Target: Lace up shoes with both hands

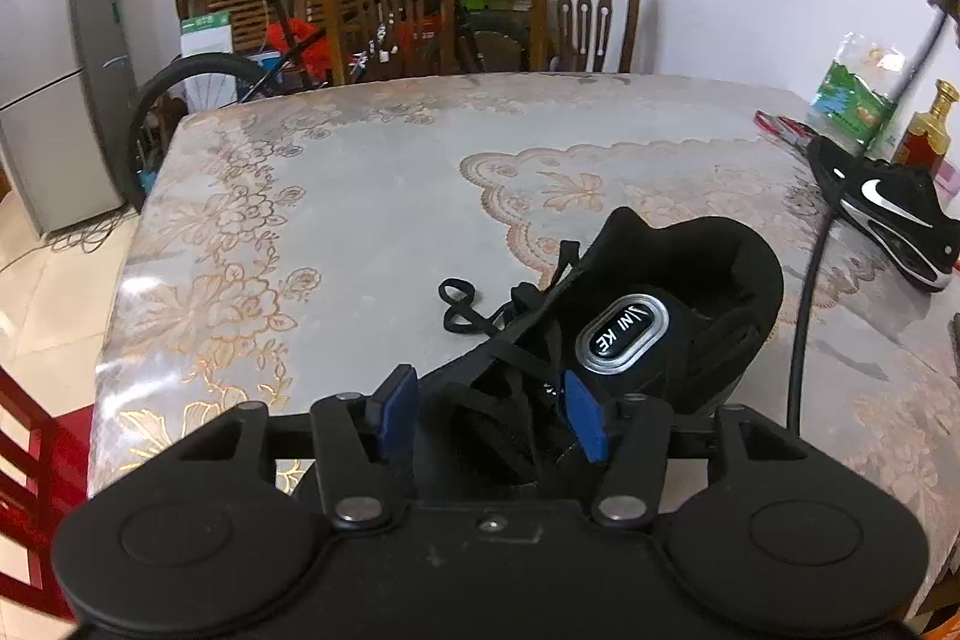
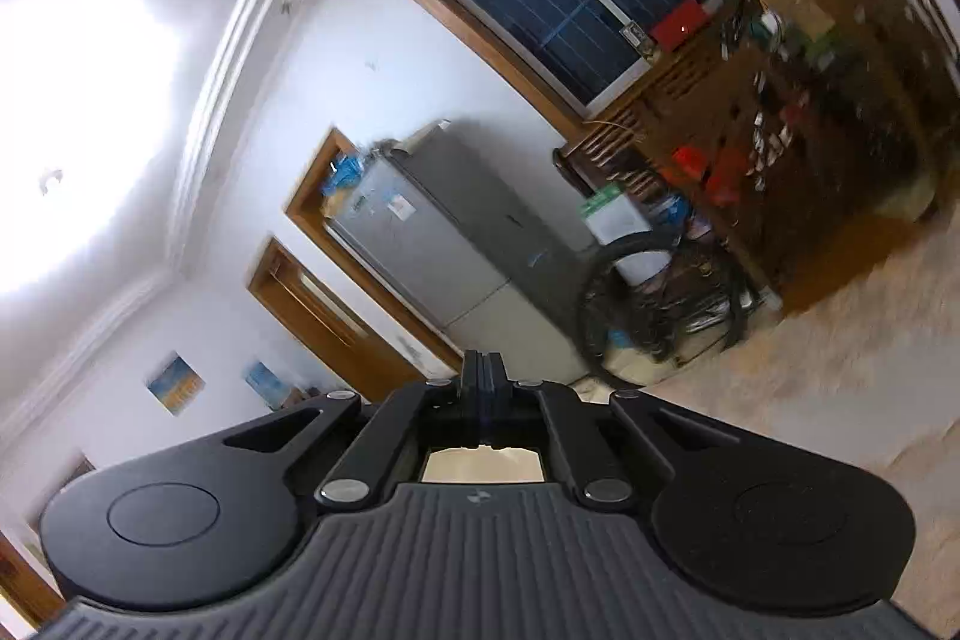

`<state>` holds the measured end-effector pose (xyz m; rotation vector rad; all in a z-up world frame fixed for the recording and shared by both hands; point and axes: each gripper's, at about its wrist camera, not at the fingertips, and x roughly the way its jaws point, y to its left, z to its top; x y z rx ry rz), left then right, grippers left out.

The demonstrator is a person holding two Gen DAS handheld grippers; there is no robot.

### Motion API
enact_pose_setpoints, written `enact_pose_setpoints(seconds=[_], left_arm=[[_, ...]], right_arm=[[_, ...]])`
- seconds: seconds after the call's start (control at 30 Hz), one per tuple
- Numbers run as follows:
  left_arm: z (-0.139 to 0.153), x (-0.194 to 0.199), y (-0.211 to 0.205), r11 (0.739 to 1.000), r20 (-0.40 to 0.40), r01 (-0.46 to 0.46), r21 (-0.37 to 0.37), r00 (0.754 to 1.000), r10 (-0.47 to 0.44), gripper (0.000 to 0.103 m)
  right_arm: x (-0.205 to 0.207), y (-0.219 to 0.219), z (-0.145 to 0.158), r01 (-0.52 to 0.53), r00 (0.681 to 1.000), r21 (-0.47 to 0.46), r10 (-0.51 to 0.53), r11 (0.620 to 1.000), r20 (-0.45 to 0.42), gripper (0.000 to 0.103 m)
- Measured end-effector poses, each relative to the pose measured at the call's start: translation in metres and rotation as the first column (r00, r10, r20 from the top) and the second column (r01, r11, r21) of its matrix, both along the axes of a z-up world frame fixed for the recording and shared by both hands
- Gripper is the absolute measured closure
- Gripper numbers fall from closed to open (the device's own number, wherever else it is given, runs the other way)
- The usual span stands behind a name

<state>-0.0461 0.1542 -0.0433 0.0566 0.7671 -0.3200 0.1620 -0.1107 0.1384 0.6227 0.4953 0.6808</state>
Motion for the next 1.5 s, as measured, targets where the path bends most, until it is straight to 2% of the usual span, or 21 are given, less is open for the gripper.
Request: enact_pose_setpoints(seconds=[0.03, 0.07, 0.1, 0.2, 0.23, 0.3, 0.37, 0.4, 0.47, 0.5, 0.67, 0.77, 0.87, 0.9, 0.97, 1.03, 1.1, 1.2, 1.27, 1.4, 1.5], left_arm=[[0.001, -0.001, 0.000, 1.000, 0.000, -0.010, -0.003, 1.000, 0.010, 0.050], [0.003, -0.003, 0.002, 1.000, -0.003, -0.027, -0.010, 1.000, 0.027, 0.050], [0.005, -0.005, 0.003, 0.999, -0.008, -0.042, -0.021, 0.999, 0.042, 0.050], [0.015, -0.019, 0.011, 0.995, -0.031, -0.087, -0.052, 0.996, 0.085, 0.045], [0.018, -0.024, 0.012, 0.995, -0.039, -0.091, -0.050, 0.995, 0.090, 0.042], [0.020, -0.037, 0.014, 0.994, -0.064, -0.104, -0.033, 0.993, 0.102, 0.037], [0.016, -0.047, 0.014, 0.993, -0.105, -0.116, -0.029, 0.988, 0.113, 0.035], [0.012, -0.052, 0.014, 0.992, -0.127, -0.124, -0.029, 0.985, 0.120, 0.035], [0.003, -0.055, 0.013, 0.988, -0.166, -0.154, -0.019, 0.975, 0.149, 0.035], [-0.001, -0.057, 0.012, 0.985, -0.178, -0.173, -0.016, 0.970, 0.168, 0.036], [0.004, -0.066, 0.020, 0.968, -0.182, -0.251, -0.023, 0.953, 0.243, 0.036], [0.011, -0.073, 0.024, 0.950, -0.159, -0.308, 0.049, 0.937, 0.312, 0.036], [0.019, -0.082, 0.029, 0.939, -0.156, -0.337, 0.069, 0.926, 0.343, 0.036], [0.023, -0.085, 0.030, 0.936, -0.156, -0.345, 0.070, 0.923, 0.352, 0.036], [0.031, -0.092, 0.027, 0.935, -0.152, -0.347, 0.073, 0.923, 0.354, 0.035], [0.038, -0.097, 0.023, 0.938, -0.147, -0.336, 0.079, 0.927, 0.345, 0.035], [0.043, -0.098, 0.015, 0.944, -0.145, -0.321, 0.080, 0.933, 0.329, 0.034], [0.045, -0.097, 0.001, 0.947, -0.129, -0.307, 0.098, 0.939, 0.318, 0.031], [0.042, -0.095, -0.006, 0.951, -0.134, -0.298, 0.087, 0.942, 0.308, 0.031], [0.033, -0.090, -0.017, 0.954, -0.143, -0.285, 0.090, 0.945, 0.295, 0.031], [0.027, -0.085, -0.027, 0.957, -0.156, -0.267, 0.109, 0.947, 0.282, 0.031]], right_arm=[[0.003, 0.006, -0.005, -0.035, 0.999, -0.103, 0.033, 0.994, -0.025, 0.091], [0.004, 0.015, -0.015, -0.079, 0.996, -0.224, 0.069, 0.971, -0.052, 0.069], [0.002, 0.028, -0.036, -0.137, 0.990, -0.374, 0.115, 0.917, -0.082, 0.059], [-0.006, 0.060, -0.107, -0.273, 0.962, -0.719, 0.196, 0.639, -0.191, 0.057], [-0.006, 0.062, -0.129, -0.305, 0.952, -0.766, 0.201, 0.566, -0.230, 0.059], [-0.003, 0.059, -0.167, -0.341, 0.940, -0.814, 0.185, 0.471, -0.288, 0.062], [0.001, 0.052, -0.195, -0.383, 0.923, -0.821, 0.151, 0.423, -0.353, 0.064], [0.002, 0.047, -0.203, -0.405, 0.912, -0.805, 0.131, 0.433, -0.388, 0.067], [0.001, 0.040, -0.207, -0.455, 0.877, -0.728, 0.114, 0.512, -0.468, 0.092], [-0.005, 0.040, -0.210, -0.509, 0.843, -0.680, 0.147, 0.527, -0.518, 0.098], [-0.060, 0.056, -0.216, -0.640, 0.745, -0.503, 0.307, 0.581, -0.593, 0.099], [-0.108, 0.076, -0.218, -0.643, 0.760, -0.518, 0.383, 0.564, -0.526, 0.099], [-0.145, 0.089, -0.210, -0.587, 0.807, -0.606, 0.447, 0.537, -0.385, 0.095], [-0.152, 0.088, -0.205, -0.544, 0.832, -0.630, 0.453, 0.554, -0.320, 0.092], [-0.156, 0.080, -0.199, -0.442, 0.878, -0.659, 0.444, 0.608, -0.180, 0.075], [-0.157, 0.073, -0.196, -0.343, 0.901, -0.673, 0.431, 0.655, -0.040, 0.067], [-0.155, 0.075, -0.196, -0.349, 0.867, -0.700, 0.498, 0.623, 0.011, 0.067], [-0.143, 0.090, -0.201, -0.360, 0.757, -0.788, 0.650, 0.500, 0.066, 0.067], [-0.135, 0.098, -0.205, -0.355, 0.716, -0.810, 0.692, 0.467, 0.085, 0.067], [-0.118, 0.109, -0.211, -0.377, 0.700, -0.805, 0.710, 0.457, 0.075, 0.068], [-0.107, 0.108, -0.211, -0.425, 0.735, -0.755, 0.677, 0.499, 0.034, 0.068]])
